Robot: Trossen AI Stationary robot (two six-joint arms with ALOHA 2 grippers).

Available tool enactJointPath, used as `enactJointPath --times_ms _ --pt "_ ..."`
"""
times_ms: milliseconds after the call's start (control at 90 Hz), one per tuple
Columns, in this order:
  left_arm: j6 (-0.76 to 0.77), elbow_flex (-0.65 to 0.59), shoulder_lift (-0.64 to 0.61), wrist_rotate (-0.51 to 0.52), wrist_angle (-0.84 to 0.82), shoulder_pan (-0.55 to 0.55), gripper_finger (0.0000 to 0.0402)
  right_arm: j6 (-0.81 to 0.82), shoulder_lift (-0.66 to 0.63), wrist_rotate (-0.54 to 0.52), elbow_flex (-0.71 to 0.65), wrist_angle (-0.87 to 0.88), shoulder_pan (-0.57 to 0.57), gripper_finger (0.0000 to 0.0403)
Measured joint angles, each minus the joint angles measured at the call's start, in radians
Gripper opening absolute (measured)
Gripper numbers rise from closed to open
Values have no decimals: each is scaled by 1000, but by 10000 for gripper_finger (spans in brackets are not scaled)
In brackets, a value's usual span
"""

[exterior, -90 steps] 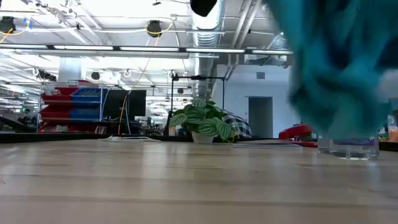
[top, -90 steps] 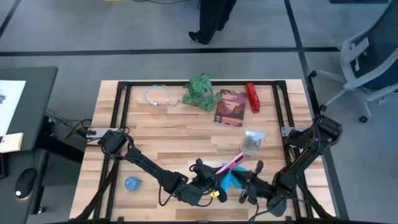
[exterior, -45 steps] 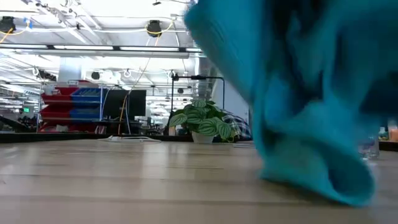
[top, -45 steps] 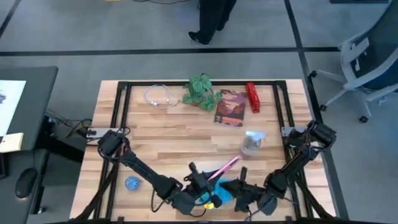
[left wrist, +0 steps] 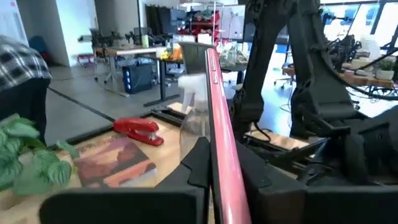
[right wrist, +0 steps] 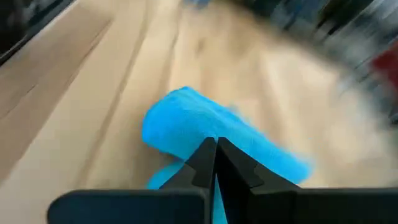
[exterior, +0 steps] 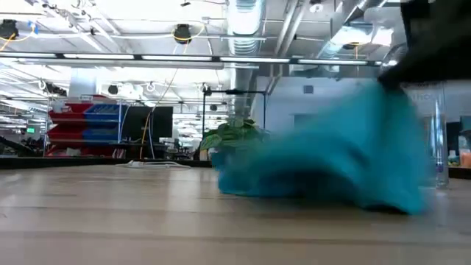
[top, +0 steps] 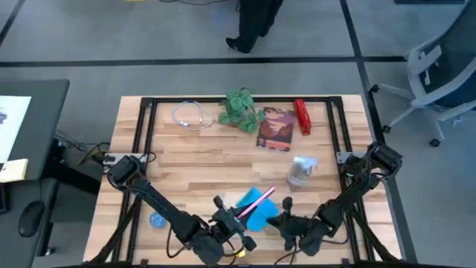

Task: Apply microfiber cloth
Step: Wipe the back and front of the pink cellphone with the blue microfiber cloth

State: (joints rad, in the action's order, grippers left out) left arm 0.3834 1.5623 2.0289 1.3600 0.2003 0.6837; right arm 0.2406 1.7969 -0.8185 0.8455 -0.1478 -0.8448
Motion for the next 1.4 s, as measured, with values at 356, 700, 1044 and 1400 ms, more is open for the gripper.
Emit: enactJointPath --times_ms 356,700,1044,1400 --pt "267 0 2 -24 -195 -11 11 24 -175 91 1 150 -18 194" --pt "231 0 2 -109 -182 -5 11 215 -436 -56 -108 229 -112 254" --pt "-58 0 2 -329 40 1 11 -68 -484 5 -234 -326 -120 254" --pt "-61 0 2 -419 51 -27 11 -198 -484 127 -233 -443 -65 172"
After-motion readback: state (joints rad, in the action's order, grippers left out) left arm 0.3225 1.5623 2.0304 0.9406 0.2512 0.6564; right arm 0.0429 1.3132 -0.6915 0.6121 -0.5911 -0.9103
